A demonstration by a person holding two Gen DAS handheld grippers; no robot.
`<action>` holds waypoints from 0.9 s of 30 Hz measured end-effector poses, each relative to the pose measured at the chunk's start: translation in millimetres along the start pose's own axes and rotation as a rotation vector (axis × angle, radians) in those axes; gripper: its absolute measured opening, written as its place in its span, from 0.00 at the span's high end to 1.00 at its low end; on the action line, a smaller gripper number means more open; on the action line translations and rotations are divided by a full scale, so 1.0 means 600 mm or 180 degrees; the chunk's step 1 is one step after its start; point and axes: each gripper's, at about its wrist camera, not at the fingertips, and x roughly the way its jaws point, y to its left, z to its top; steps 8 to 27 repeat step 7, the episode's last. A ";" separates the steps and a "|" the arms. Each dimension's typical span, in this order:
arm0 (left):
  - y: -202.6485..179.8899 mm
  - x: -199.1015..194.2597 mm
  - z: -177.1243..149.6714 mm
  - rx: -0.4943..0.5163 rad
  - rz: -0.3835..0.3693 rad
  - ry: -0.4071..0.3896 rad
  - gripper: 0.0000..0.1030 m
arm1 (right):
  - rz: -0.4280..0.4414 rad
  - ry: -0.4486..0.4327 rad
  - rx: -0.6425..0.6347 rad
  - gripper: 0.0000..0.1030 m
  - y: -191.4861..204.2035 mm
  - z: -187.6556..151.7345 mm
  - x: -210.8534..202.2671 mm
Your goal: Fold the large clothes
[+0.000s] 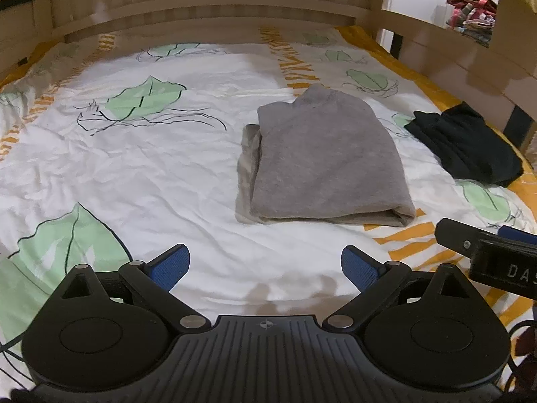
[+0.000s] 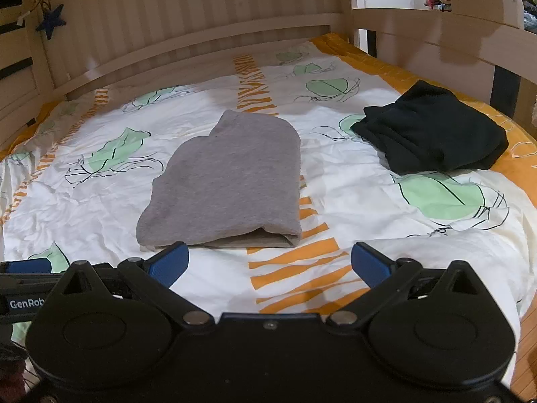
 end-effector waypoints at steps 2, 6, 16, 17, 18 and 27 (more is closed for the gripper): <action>0.000 0.000 -0.001 -0.0006 0.0021 -0.0003 0.05 | 0.0004 0.0002 0.0000 0.00 0.002 -0.001 0.000; -0.001 -0.002 -0.001 0.0005 0.0029 -0.0018 0.05 | 0.0022 0.0014 -0.0002 0.00 0.001 0.000 0.003; -0.001 -0.002 -0.001 0.0004 0.0033 -0.0023 0.05 | 0.0024 0.0016 -0.0001 0.00 0.001 0.000 0.004; -0.001 -0.002 -0.001 0.0004 0.0033 -0.0023 0.05 | 0.0024 0.0016 -0.0001 0.00 0.001 0.000 0.004; -0.001 -0.002 -0.001 0.0004 0.0033 -0.0023 0.05 | 0.0024 0.0016 -0.0001 0.00 0.001 0.000 0.004; -0.001 -0.002 -0.001 0.0004 0.0033 -0.0023 0.05 | 0.0024 0.0016 -0.0001 0.00 0.001 0.000 0.004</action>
